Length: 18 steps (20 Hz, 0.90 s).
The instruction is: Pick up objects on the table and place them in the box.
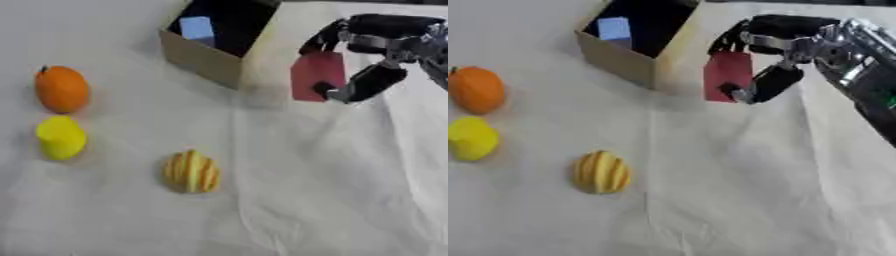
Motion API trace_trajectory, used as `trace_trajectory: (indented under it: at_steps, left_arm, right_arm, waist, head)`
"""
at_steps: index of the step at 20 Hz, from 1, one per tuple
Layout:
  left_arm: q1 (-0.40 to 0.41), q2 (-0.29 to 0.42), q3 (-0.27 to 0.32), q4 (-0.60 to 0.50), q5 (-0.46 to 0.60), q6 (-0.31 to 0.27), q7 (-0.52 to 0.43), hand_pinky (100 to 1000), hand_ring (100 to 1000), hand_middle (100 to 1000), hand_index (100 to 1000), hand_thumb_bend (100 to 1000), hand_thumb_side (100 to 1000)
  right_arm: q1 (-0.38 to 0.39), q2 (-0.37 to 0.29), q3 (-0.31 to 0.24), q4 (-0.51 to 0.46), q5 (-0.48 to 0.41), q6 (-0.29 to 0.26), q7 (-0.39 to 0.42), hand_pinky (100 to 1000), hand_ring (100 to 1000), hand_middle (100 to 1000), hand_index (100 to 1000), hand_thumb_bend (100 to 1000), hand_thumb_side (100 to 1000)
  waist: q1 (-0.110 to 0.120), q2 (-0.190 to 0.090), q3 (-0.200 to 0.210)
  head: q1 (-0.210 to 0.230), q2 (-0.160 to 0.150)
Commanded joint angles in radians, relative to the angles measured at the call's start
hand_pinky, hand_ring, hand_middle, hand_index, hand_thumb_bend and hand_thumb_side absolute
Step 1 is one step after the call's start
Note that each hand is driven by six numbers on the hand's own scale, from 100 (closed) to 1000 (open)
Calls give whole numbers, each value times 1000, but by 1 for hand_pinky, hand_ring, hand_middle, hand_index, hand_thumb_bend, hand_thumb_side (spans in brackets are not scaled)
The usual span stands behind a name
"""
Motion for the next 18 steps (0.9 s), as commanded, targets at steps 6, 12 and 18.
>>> trace_trajectory:
  at_steps: [6, 12, 18]
  left_arm:
    - [-1, 26, -2, -21, -5, 2, -9, 711, 634, 606, 781, 381, 581]
    - [-8, 26, -7, -21, -4, 6, -15, 711, 635, 606, 781, 381, 580]
    - [-18, 27, -12, -21, 1, 7, -19, 712, 634, 606, 781, 381, 580]
  right_arm:
    - [-286, 201, 7, 262, 119, -52, 41, 868, 692, 519, 744, 182, 100]
    - [-405, 376, -49, 537, 283, -146, -11, 872, 712, 537, 761, 216, 100]
    - [-442, 453, -96, 673, 373, -178, -55, 871, 731, 550, 767, 270, 100]
  waist:
    - [7, -40, 11]
    - [11, -39, 31]
    - [9, -29, 51]
  head:
    - [-10, 7]
    - [-34, 0]
    - [-49, -10]
